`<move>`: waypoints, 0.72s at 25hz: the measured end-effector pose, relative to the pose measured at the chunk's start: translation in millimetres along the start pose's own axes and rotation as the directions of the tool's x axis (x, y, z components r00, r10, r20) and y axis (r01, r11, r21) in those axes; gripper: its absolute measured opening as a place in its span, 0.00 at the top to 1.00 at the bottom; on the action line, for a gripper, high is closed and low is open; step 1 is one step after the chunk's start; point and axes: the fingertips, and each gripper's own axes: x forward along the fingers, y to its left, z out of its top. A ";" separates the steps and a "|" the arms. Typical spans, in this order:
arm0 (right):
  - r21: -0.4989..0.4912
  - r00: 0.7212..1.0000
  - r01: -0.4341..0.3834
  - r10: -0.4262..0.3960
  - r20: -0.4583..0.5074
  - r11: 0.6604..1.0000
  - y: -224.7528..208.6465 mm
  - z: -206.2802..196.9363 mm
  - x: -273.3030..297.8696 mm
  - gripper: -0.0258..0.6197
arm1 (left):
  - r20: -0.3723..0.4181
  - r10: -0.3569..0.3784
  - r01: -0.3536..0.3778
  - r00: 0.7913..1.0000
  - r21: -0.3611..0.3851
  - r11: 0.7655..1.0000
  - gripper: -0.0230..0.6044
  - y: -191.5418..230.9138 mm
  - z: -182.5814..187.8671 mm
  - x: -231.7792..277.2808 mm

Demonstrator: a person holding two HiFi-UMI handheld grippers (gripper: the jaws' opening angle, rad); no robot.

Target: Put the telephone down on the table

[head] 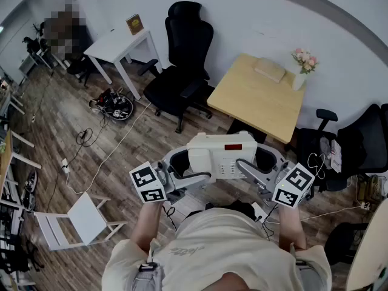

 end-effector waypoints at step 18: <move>0.055 0.998 0.028 -0.025 -0.050 0.998 6.7 -10.6 45.0 0.63 | 0.074 -0.026 0.030 0.997 -0.052 0.998 0.36 30.8 7.5 -38.6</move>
